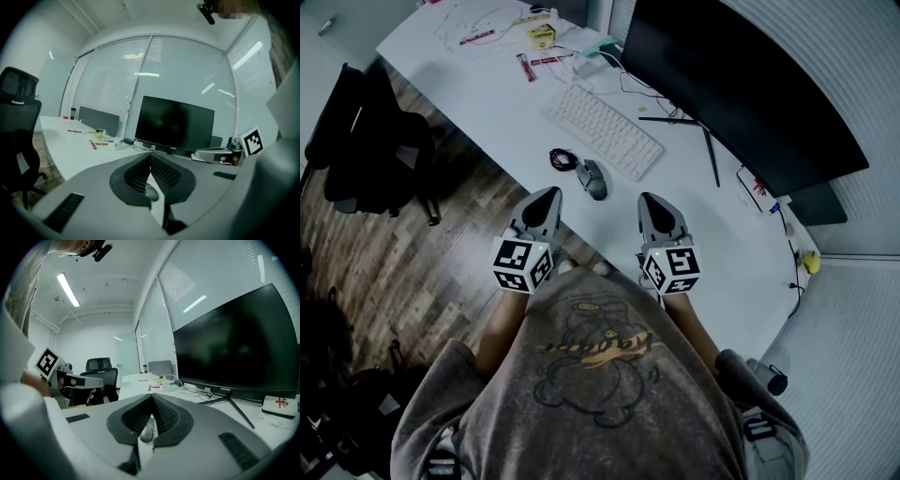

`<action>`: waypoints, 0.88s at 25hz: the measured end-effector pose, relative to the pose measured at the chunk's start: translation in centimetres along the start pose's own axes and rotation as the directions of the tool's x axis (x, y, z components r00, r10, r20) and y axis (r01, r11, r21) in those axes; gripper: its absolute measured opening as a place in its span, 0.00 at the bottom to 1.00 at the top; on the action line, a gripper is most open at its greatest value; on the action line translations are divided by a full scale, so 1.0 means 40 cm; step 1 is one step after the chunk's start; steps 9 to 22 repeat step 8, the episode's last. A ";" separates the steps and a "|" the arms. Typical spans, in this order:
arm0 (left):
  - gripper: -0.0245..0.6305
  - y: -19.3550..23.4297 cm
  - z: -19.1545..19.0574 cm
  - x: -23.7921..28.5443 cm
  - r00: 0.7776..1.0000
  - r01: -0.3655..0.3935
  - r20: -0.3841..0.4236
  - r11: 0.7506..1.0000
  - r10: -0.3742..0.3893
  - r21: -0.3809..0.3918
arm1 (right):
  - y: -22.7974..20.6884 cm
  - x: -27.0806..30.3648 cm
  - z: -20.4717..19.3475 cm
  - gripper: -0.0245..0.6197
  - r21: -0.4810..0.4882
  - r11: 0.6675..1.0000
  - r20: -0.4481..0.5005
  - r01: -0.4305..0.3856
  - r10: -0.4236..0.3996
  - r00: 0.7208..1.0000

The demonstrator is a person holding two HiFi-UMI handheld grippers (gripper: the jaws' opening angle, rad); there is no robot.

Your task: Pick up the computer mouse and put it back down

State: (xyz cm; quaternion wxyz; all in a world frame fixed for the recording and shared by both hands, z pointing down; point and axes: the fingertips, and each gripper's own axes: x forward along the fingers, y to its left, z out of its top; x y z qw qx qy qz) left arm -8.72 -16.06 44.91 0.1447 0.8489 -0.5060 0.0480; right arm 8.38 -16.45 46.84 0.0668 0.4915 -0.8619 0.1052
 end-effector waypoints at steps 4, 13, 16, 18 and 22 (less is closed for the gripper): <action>0.07 0.003 -0.003 -0.005 1.000 -0.006 -0.002 1.000 0.006 0.000 | -0.001 -0.005 0.000 0.05 0.006 1.000 0.005 0.003 -0.003 1.000; 0.07 0.007 -0.007 -0.014 1.000 -0.012 -0.005 1.000 0.012 -0.008 | 0.007 -0.008 -0.002 0.05 0.008 1.000 0.003 0.002 -0.002 1.000; 0.07 0.007 -0.007 -0.014 1.000 -0.012 -0.005 1.000 0.012 -0.008 | 0.007 -0.008 -0.002 0.05 0.008 1.000 0.003 0.002 -0.002 1.000; 0.07 0.007 -0.007 -0.014 1.000 -0.012 -0.005 1.000 0.012 -0.008 | 0.007 -0.008 -0.002 0.05 0.008 1.000 0.003 0.002 -0.002 1.000; 0.07 0.007 -0.007 -0.014 1.000 -0.012 -0.005 1.000 0.012 -0.008 | 0.007 -0.008 -0.002 0.05 0.008 1.000 0.003 0.002 -0.002 1.000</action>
